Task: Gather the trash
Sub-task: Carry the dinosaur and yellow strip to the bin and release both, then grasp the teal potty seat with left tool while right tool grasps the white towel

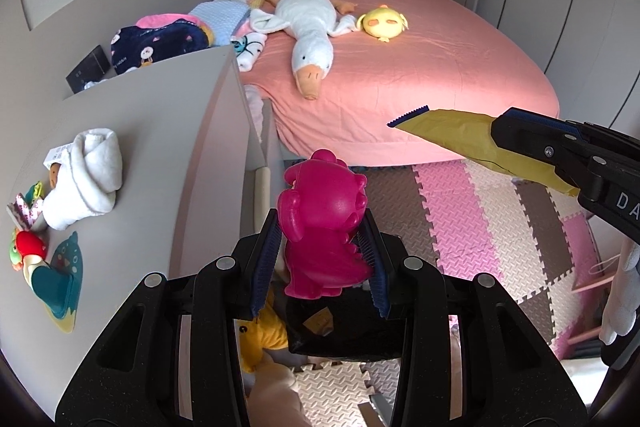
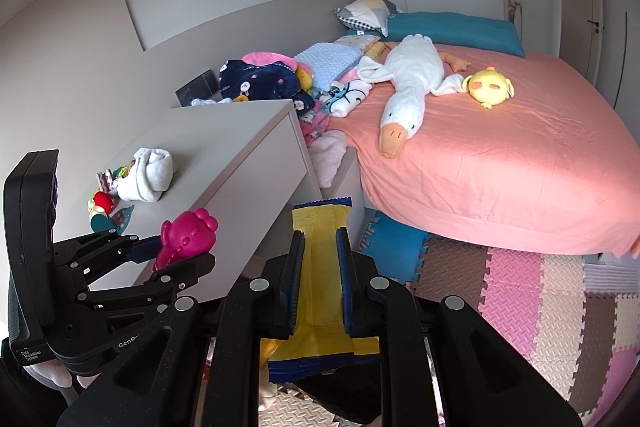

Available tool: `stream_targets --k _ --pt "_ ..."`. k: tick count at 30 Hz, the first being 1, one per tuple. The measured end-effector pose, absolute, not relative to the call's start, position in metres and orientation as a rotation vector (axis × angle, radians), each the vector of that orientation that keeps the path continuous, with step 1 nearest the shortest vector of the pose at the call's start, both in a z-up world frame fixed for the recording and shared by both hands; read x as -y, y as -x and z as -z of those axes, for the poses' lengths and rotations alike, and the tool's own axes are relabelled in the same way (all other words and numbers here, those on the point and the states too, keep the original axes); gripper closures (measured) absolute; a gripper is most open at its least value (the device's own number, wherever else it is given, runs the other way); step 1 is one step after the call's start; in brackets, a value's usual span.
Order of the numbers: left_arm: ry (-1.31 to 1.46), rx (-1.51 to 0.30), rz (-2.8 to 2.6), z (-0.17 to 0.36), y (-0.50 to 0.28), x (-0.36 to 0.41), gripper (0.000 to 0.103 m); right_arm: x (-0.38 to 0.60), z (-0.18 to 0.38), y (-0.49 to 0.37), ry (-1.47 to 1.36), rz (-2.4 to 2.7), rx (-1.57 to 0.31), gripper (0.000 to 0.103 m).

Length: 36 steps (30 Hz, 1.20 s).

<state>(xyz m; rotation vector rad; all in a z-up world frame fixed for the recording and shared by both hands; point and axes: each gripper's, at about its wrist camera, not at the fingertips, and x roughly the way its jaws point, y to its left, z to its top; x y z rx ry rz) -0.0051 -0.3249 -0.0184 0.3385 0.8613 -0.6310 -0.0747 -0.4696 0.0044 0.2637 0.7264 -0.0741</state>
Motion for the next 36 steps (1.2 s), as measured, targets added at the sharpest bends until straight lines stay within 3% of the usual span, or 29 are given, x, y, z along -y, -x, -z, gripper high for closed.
stream_targets --k 12,13,14,15,16,36 --pt "-0.381 -0.976 0.673 0.052 -0.008 0.344 0.063 0.482 0.016 0.056 -0.286 0.088 -0.787 0.082" --pt "-0.385 -0.993 0.668 0.055 -0.01 0.345 0.053 0.482 0.017 0.054 -0.284 0.095 -0.79 0.078" --pt "-0.392 -1.002 0.646 0.056 -0.011 0.344 0.03 0.482 0.017 0.053 -0.278 0.108 -0.786 0.061" --pt "-0.402 -0.998 0.614 0.056 -0.012 0.343 0.019 0.482 0.016 0.053 -0.268 0.129 -0.774 0.042" --pt "-0.409 -0.979 0.588 0.054 -0.012 0.341 0.012 0.482 0.014 0.053 -0.256 0.153 -0.759 0.036" --pt "-0.356 -0.907 0.514 0.03 -0.014 0.288 0.012 0.461 0.009 0.047 -0.256 0.14 -0.764 0.032"
